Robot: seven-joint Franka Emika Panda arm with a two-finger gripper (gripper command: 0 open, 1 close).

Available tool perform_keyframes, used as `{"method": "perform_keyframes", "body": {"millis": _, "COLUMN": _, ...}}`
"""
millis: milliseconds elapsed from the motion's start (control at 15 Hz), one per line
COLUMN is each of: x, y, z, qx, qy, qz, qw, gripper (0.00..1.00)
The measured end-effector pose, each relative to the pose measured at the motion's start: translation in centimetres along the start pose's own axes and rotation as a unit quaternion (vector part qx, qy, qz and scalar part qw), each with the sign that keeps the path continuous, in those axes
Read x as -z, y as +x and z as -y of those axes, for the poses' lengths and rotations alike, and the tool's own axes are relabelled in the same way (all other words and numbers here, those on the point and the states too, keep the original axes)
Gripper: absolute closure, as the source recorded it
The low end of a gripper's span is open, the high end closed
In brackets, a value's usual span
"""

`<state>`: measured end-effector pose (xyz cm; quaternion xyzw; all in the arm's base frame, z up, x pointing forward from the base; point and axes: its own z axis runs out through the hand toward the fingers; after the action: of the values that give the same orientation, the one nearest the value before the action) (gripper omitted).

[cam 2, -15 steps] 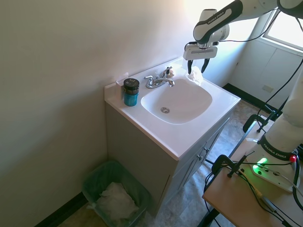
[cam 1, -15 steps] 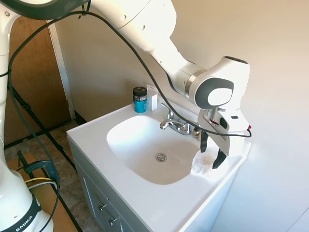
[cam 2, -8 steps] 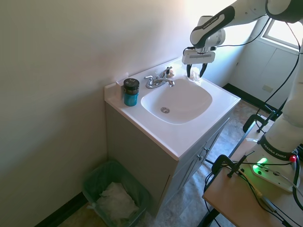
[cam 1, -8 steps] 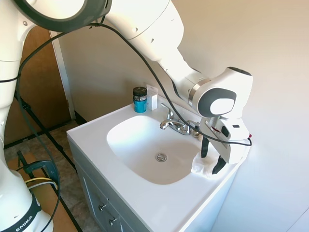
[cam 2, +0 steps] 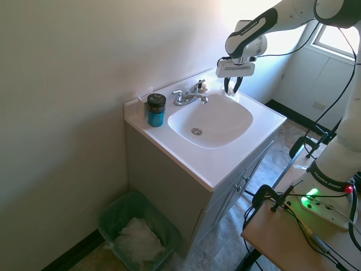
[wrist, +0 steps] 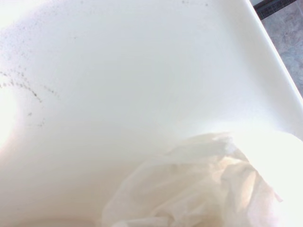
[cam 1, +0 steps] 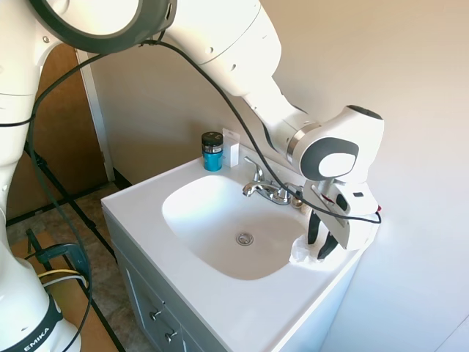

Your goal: Throw the tissue in the trash bin

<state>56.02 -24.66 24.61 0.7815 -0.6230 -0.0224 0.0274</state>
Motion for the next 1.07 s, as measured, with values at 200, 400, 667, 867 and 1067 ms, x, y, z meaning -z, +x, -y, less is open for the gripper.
{"method": "perform_keyframes", "body": {"millis": 200, "x": -0.2, "y": -0.2, "z": 0.2, "qx": 0.002, "qy": 0.003, "qz": 0.002, "qw": 1.0000, "gripper": 1.00}}
{"method": "perform_keyframes", "body": {"millis": 400, "x": -0.2, "y": -0.2, "z": 0.3, "qx": 0.004, "qy": 0.008, "qz": 0.004, "qw": 1.0000, "gripper": 1.00}}
{"method": "perform_keyframes", "body": {"millis": 667, "x": 0.5, "y": 0.0, "z": 0.3, "qx": 0.006, "qy": 0.023, "qz": 0.008, "qw": 0.9997, "gripper": 1.00}}
{"method": "perform_keyframes", "body": {"millis": 867, "x": 2.8, "y": 0.6, "z": 0.0, "qx": 0.008, "qy": 0.046, "qz": 0.005, "qw": 0.9989, "gripper": 1.00}}
{"method": "perform_keyframes", "body": {"millis": 1067, "x": 6.9, "y": -0.4, "z": -1.1, "qx": 0.018, "qy": 0.076, "qz": 0.001, "qw": 0.9969, "gripper": 1.00}}
